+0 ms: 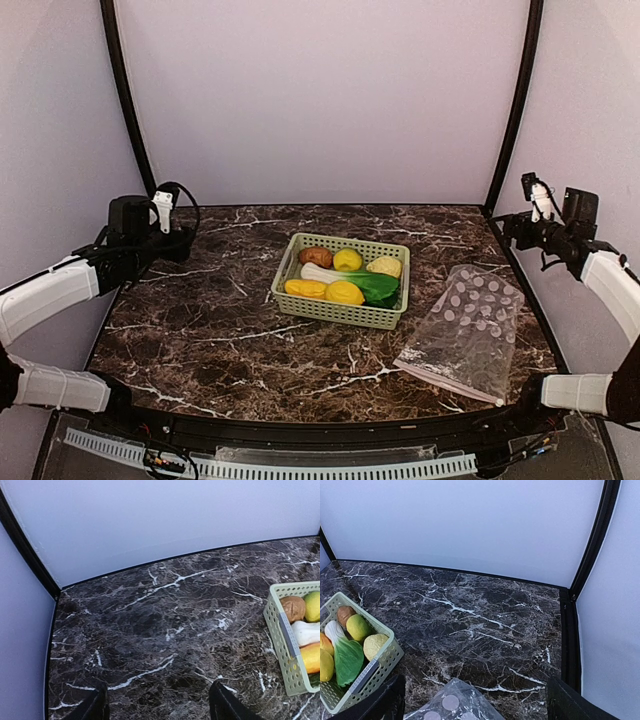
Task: Place the food in the zip-top bag and seal the zipper
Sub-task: Adjust the bin at the corner of the board.
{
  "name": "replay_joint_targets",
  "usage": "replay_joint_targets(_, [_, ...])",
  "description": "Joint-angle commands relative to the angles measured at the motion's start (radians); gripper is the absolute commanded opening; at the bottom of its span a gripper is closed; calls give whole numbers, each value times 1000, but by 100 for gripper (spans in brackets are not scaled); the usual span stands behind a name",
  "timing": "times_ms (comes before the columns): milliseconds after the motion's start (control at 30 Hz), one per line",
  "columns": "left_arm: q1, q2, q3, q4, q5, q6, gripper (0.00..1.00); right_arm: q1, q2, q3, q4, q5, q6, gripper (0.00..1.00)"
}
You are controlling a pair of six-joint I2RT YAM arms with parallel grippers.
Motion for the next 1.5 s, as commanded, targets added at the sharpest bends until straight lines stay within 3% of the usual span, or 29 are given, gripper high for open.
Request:
replay_joint_targets(0, [-20, -32, -40, 26, 176, 26, 67, -4, -10, -37, 57, 4, -24, 96])
replay_joint_targets(267, [-238, 14, 40, -98, 292, 162, 70, -6, -32, -103, 43, -216, -177, 98])
replay_joint_targets(467, [-427, 192, 213, -241, 294, 321, 69, -6, -20, -104, 11, -300, -256, 95])
replay_joint_targets(600, [-492, 340, 340, -299, 333, 396, 68, -6, -13, -104, 6, -331, -284, 93])
replay_joint_targets(833, [-550, 574, 567, -418, 422, 504, 62, -5, -7, -105, -7, -347, -308, 92])
replay_joint_targets(967, [-566, 686, 652, -485, 410, 541, 52, -3, -2, -102, -15, -354, -320, 91])
replay_joint_targets(1200, [-569, 758, 659, -477, 318, 552, 41, 3, 12, -91, -38, -351, -345, 90])
replay_joint_targets(1467, [-569, 792, 664, -452, 196, 517, 21, 48, 50, -76, -63, -323, -373, 89])
